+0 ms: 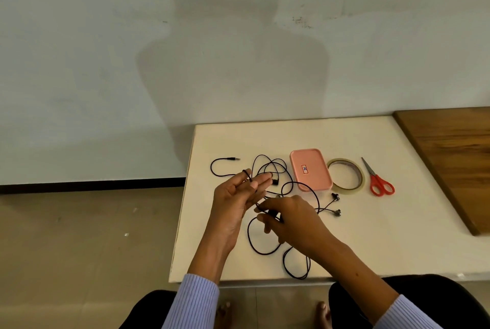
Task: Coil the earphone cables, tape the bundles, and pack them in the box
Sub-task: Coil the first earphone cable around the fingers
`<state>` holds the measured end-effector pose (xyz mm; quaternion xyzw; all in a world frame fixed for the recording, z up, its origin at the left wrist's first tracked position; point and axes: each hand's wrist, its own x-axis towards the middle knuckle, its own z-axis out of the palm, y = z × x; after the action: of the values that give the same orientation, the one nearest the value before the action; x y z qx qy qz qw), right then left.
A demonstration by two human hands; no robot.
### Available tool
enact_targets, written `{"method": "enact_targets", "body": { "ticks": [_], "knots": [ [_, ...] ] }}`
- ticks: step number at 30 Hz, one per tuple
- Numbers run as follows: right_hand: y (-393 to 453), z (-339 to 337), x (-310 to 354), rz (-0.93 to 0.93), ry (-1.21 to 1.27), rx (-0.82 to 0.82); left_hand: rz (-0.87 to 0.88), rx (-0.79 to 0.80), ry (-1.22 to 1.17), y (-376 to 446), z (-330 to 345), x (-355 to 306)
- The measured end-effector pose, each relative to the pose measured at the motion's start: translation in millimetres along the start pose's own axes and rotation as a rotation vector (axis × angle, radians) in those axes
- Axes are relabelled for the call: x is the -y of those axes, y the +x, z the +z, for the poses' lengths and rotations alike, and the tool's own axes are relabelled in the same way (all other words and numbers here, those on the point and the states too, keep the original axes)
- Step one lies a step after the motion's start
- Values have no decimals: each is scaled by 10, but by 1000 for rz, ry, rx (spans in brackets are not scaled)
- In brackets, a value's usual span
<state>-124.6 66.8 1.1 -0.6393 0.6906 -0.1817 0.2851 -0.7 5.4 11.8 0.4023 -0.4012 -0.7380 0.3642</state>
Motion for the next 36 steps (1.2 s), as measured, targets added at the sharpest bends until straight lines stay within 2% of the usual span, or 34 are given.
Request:
{"method": "enact_targets", "body": {
  "ticks": [4, 10, 13, 18, 25, 32, 36],
  "knots": [
    [27, 1, -24, -110, -170, -46, -6, -59, 233, -2, 10, 48],
    [11, -124, -92, -160, -162, -100, -54, 68, 644, -22, -14, 84],
    [26, -233, -192, -170, -79, -101, -142, 135, 588, -48, -49, 54],
    [46, -377, -314, -162, 227, -145, -257, 279, 412, -92, -69, -21],
    [84, -349, -315, -172, 348, -220, -286, 458, 360, -142, -57, -106],
    [98, -328, -322, -134, 372, -250, -344, 483, 256, -130, -96, -95],
    [97, -348, -327, -91, 429, -273, -389, 580, 201, -165, -94, -128]
  ]
}}
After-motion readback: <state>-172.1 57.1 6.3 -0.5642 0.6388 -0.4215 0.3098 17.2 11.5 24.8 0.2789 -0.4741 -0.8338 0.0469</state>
